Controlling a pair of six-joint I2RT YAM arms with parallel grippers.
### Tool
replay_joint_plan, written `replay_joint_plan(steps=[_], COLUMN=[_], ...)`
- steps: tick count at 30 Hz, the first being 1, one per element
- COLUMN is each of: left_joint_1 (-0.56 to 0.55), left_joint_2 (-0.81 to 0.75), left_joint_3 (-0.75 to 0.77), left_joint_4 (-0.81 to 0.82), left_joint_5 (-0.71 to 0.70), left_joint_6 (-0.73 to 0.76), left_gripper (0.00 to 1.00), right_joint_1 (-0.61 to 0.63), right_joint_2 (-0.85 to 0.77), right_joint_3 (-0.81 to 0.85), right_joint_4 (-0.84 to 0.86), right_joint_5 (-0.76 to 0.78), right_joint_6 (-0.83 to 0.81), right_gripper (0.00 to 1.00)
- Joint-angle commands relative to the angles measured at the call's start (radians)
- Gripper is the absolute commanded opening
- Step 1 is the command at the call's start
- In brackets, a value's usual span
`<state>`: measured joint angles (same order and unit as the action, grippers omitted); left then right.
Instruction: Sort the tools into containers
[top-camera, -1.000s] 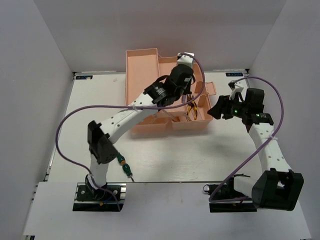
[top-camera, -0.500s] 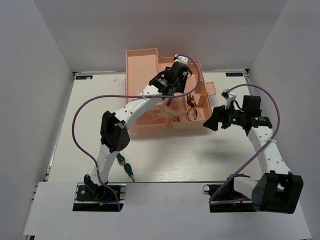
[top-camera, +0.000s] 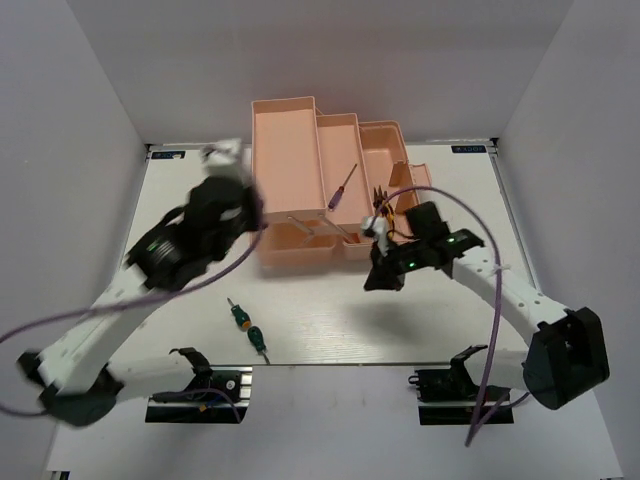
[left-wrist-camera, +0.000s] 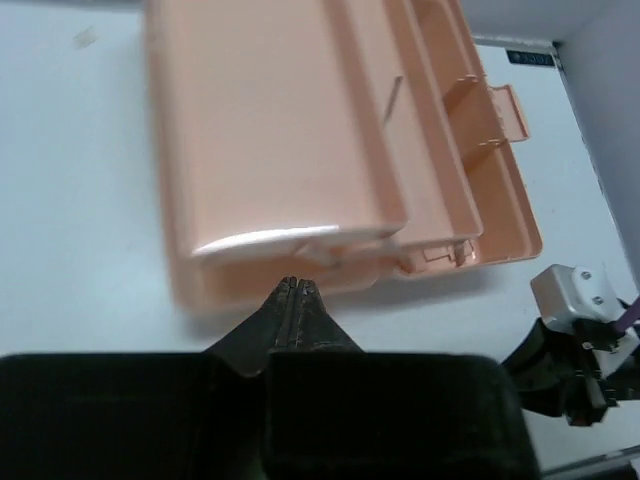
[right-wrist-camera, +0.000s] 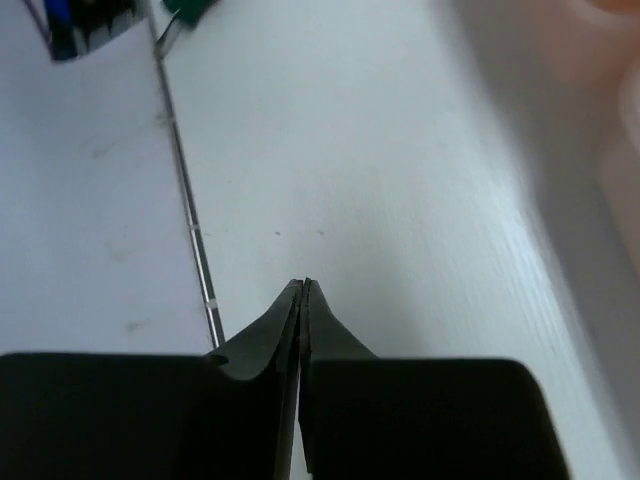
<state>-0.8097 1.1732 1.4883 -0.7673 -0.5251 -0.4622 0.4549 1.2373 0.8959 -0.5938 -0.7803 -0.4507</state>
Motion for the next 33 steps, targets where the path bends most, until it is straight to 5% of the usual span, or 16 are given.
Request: replay_joint_plan(steps=[1, 5, 9, 12, 22, 33], left_joint_1=[0.006, 0.017, 0.017, 0.017, 0.017, 0.017], left_joint_2=[-0.176, -0.311, -0.311, -0.337, -0.506, -0.535], left_joint_3=[-0.167, -0.314, -0.402, -0.476, -0.533, -0.379], left_joint_4=[-0.301, -0.525, -0.639, -0.639, -0.639, -0.639], left_joint_5=[-0.067, -0.041, 0.010, 0.051, 0.033, -0.157], left_joint_6=[-0.263, -0.478, -0.621, -0.694, -0.808, -0.763], left_gripper=[0.02, 0.56, 0.68, 0.70, 0.72, 0.72], right_joint_1=[0.181, 0.457, 0.602, 0.675, 0.797, 0.864], right_joint_2=[0.039, 0.172, 0.322, 0.456, 0.711, 0.827], right_joint_3=[0.015, 0.070, 0.194, 0.319, 0.572, 0.664], right_joint_4=[0.121, 0.190, 0.222, 0.232, 0.193, 0.172], right_joint_5=[0.114, 0.320, 0.479, 0.489, 0.593, 0.756], right_joint_6=[0.072, 0.168, 0.253, 0.365, 0.701, 0.908], right_gripper=[0.01, 0.25, 0.67, 0.87, 0.90, 0.90])
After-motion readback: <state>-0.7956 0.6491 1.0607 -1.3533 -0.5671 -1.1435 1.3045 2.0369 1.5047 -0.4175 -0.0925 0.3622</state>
